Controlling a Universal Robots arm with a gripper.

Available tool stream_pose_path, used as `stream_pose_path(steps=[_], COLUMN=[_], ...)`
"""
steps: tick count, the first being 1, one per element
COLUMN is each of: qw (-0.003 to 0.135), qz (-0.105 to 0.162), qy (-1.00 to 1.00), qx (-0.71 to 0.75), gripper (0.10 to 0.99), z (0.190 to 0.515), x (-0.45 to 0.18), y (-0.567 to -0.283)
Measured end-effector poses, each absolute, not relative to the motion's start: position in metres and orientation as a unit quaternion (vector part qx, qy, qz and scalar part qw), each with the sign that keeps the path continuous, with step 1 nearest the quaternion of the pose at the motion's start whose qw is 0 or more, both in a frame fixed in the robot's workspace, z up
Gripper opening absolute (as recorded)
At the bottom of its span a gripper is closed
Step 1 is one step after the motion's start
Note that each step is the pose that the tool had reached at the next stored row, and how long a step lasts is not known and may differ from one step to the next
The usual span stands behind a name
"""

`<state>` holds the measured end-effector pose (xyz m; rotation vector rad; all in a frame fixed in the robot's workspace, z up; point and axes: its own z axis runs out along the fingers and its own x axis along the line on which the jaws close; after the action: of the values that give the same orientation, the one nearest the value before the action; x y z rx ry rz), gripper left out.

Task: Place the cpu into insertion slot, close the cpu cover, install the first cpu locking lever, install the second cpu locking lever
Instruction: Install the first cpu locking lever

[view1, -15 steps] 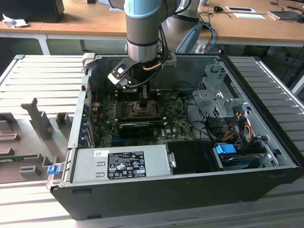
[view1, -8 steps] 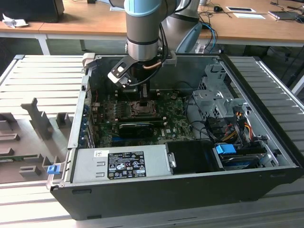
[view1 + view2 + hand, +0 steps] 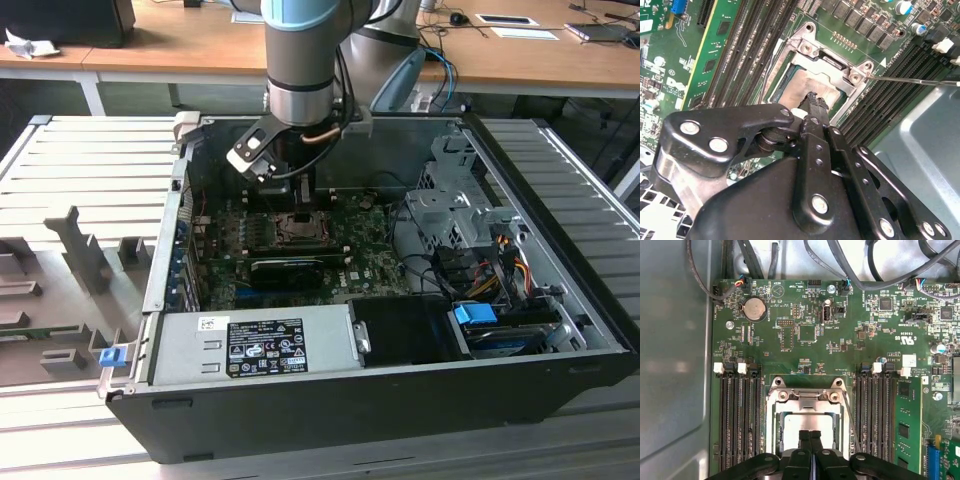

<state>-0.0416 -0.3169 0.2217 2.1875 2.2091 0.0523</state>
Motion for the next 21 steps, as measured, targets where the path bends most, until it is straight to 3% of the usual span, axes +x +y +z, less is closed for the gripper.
stream_pose_path(steps=[21], qw=[0.016], qz=[0.017], qy=[0.71], qx=[0.703], gripper=[0.106], z=[0.243], x=[-0.042], y=[-0.317])
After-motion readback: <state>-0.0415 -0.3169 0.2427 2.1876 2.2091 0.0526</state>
